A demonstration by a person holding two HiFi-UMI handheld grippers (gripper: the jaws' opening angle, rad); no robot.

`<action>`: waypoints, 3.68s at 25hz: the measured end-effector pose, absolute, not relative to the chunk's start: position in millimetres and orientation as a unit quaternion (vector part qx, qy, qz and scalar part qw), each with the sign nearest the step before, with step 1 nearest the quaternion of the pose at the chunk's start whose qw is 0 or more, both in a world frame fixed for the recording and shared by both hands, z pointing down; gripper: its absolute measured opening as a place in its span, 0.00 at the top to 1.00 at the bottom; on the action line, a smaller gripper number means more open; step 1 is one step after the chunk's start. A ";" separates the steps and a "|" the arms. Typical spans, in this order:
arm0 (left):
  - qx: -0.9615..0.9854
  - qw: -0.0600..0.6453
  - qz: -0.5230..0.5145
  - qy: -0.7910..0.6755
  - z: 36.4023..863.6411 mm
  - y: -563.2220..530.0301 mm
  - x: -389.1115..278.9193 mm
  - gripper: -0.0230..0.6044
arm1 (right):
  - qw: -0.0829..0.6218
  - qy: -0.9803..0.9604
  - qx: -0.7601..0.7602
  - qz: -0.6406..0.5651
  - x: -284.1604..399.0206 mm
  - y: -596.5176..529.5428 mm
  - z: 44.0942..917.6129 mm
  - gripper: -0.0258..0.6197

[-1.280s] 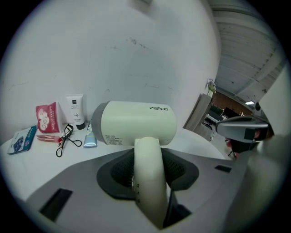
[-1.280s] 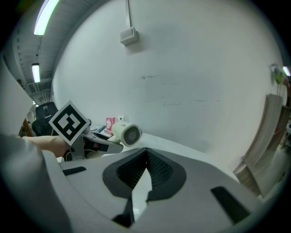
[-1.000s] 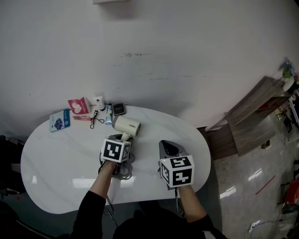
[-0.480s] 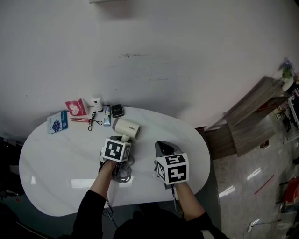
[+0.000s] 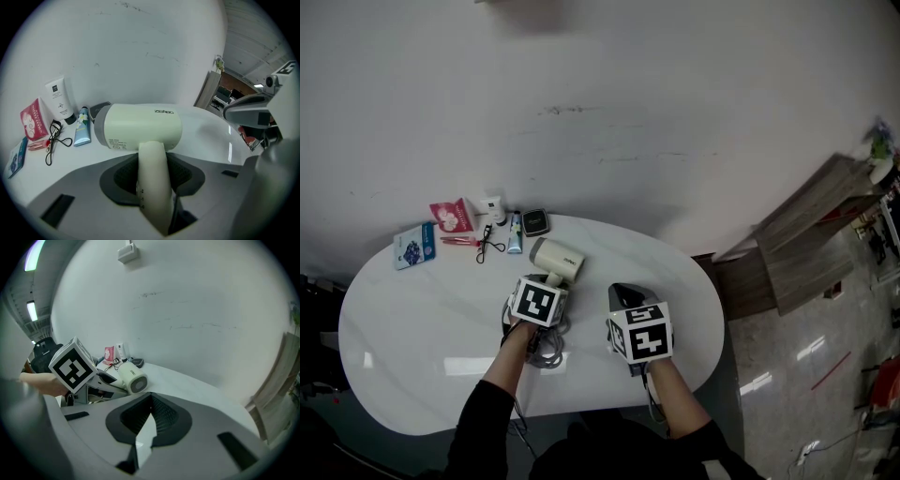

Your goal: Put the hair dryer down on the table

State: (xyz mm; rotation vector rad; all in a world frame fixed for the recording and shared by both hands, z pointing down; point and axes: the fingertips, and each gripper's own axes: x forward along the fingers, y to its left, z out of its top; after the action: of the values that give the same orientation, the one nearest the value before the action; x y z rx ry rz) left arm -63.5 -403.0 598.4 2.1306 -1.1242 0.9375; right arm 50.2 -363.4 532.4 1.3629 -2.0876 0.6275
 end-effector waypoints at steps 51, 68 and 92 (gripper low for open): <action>0.840 0.184 0.119 -0.496 456.7 -370.9 -111.3 0.94 | 0.275 -0.797 0.499 0.198 19.4 -339.4 507.4 0.96; 0.833 0.218 0.040 -0.506 437.0 -283.2 -130.8 0.95 | 0.255 -0.814 0.490 0.177 4.8 -293.6 481.9 0.96; 0.831 0.224 0.041 -0.508 439.8 -200.1 -139.7 0.95 | 0.246 -0.831 0.473 0.157 -15.8 -213.2 474.9 0.96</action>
State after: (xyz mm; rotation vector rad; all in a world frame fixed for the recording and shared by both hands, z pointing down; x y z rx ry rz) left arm -139.7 -200.1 439.8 2.2936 -1.4016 0.1145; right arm -15.8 -213.2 474.9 1.2909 -2.2682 0.4283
